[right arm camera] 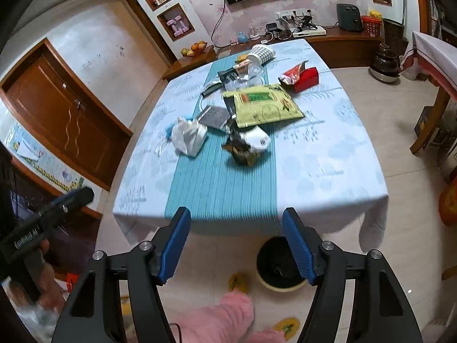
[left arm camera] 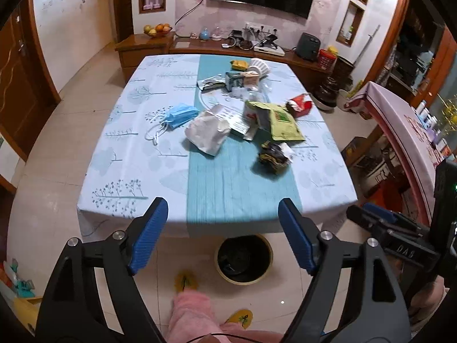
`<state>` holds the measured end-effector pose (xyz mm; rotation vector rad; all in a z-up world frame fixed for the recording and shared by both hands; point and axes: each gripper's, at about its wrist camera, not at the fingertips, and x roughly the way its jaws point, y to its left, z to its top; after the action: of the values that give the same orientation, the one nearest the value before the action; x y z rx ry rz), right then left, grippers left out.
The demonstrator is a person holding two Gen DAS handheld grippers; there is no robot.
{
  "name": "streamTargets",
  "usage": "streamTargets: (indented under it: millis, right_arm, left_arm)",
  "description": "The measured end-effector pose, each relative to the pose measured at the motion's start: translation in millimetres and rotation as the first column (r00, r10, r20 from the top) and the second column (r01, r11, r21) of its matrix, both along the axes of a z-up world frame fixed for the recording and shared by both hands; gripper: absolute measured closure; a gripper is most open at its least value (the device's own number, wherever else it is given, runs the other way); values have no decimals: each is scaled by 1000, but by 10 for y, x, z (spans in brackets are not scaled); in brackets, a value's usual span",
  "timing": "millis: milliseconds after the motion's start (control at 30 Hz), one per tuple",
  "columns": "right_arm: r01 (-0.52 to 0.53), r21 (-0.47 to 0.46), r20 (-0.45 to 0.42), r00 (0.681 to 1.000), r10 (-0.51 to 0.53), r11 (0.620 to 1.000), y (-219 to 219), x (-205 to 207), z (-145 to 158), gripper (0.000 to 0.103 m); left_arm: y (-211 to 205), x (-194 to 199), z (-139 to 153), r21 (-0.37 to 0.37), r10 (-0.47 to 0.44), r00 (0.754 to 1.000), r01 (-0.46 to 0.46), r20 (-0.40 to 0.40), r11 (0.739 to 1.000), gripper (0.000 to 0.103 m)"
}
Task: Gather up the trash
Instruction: 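Raise both open tools back up over the table, then grasp the white-and-black wrapper with the right tool while the left grasps crumpled white tissue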
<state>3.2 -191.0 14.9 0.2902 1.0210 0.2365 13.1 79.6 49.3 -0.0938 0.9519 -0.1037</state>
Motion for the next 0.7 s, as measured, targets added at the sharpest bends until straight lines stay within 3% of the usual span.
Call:
streamTargets:
  millis: [67,133,333,533,700]
  right_arm:
    - [12,5,-12,1000,-12,1000,26,210,-48,35]
    - [31,8,-28,999,-31,999,49,424,-121,33]
    - [133,17,-98,987,-131,991,133,1067,-437,31]
    - [254,21,-184,952,-246,967,257,1718,-902,31]
    - [335,3,-259,910,-323,942,335,2086,-1302,31]
  left_arm:
    - [50,212,-78,-6,1,1000,-1,-26,1000,25]
    - [69,441,-173,-8,-9,999,8,-51,1000,18]
    - [92,1306,-514,-9,-95,987,94,-126,996,15]
    - [101,2136,-1002,-15,-161,961,162,-224,987,14]
    - [56,2588,-1394,-16,-215,932,220,-293,975,14]
